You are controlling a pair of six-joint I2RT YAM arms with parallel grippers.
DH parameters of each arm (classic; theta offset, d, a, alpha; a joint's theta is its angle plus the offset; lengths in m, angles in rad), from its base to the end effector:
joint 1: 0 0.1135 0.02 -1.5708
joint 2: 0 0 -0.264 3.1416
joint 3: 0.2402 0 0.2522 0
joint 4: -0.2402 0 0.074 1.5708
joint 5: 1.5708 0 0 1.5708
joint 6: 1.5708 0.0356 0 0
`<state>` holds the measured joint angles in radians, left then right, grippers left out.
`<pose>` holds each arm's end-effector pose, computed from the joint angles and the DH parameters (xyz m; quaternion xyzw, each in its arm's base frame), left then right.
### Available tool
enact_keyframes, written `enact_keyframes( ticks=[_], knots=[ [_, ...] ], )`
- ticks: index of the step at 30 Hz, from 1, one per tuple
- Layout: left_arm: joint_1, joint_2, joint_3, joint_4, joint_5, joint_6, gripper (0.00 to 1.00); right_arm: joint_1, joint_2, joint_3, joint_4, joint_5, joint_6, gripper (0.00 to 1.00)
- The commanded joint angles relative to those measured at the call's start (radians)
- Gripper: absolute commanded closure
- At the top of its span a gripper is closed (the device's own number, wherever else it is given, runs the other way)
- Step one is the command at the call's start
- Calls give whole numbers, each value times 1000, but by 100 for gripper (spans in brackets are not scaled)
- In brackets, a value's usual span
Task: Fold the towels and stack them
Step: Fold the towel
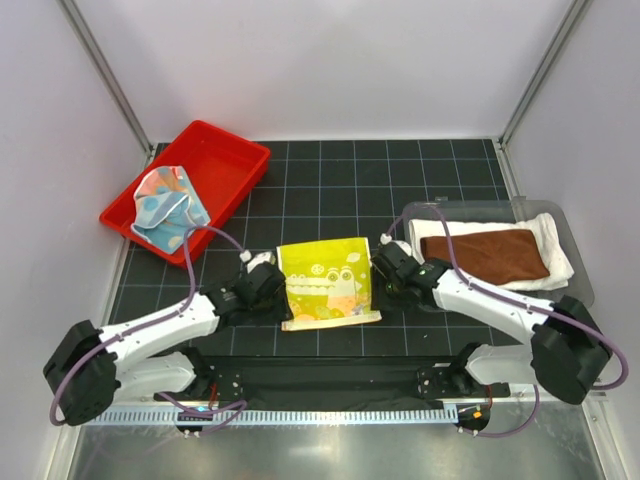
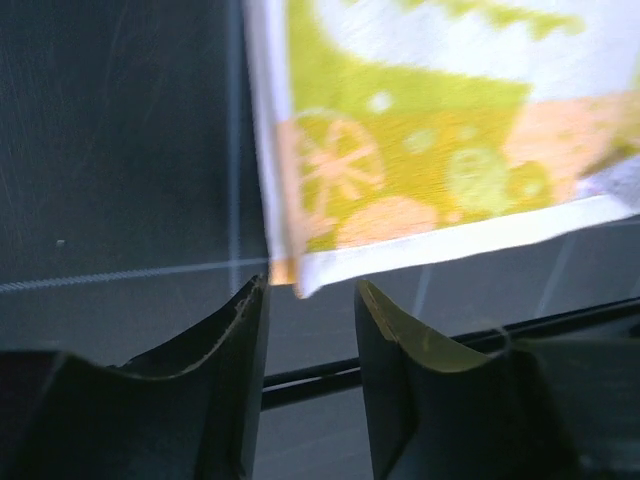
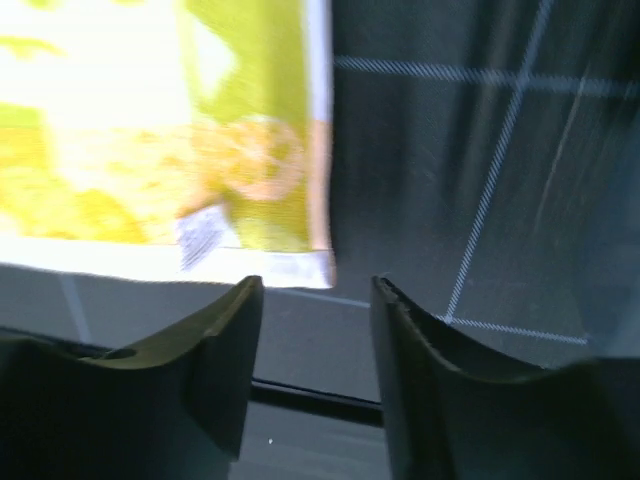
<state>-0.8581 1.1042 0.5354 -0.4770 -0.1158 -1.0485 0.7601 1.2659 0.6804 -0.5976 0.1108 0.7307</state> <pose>0.1305 -0.1447 0.1733 -0.1066 0.9583 -0.1789 0.1956 0.1617 0.1483 0.1787 -0.0037 0.9798 0.0905 0.1782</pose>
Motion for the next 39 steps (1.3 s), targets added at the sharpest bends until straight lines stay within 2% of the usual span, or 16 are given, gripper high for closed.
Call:
enact_keyframes(
  ticks=[1,3,5,7,9,10,12,13,15,22,26,31,33,34,39],
  knots=[
    [-1,-50,193,-54,-68,204,55,-1,-89,155,-32,-15,-182,44],
    [16,-49,304,-17,-103,397,47,-16,-33,246,18,-139,-301,43],
    [57,-15,372,6,-82,494,45,-31,51,411,-43,-167,-460,47],
    [118,17,467,18,28,624,46,-45,125,510,-70,-161,-560,47],
    [223,81,544,17,143,692,47,-94,223,622,-90,-227,-700,42],
    [252,107,564,9,263,752,46,-140,290,660,-128,-267,-726,39],
    [315,172,607,-17,342,800,44,-182,347,760,-168,-383,-832,37],
    [330,190,636,-38,399,858,44,-195,372,812,-204,-401,-864,37],
    [363,242,652,-55,426,910,44,-231,447,850,-238,-428,-948,37],
    [476,438,730,-103,553,1105,46,-346,702,1065,-470,-548,-1117,35],
    [513,571,796,-162,614,1193,46,-381,786,1137,-498,-585,-1160,30],
    [565,719,888,-256,748,1259,48,-398,900,1225,-548,-645,-1221,31],
    [579,790,938,-274,774,1269,50,-407,935,1254,-557,-668,-1251,38],
    [582,807,951,-293,783,1286,51,-412,975,1287,-582,-672,-1260,49],
    [580,885,985,-310,783,1311,52,-427,1069,1367,-639,-703,-1315,49]
  ],
)
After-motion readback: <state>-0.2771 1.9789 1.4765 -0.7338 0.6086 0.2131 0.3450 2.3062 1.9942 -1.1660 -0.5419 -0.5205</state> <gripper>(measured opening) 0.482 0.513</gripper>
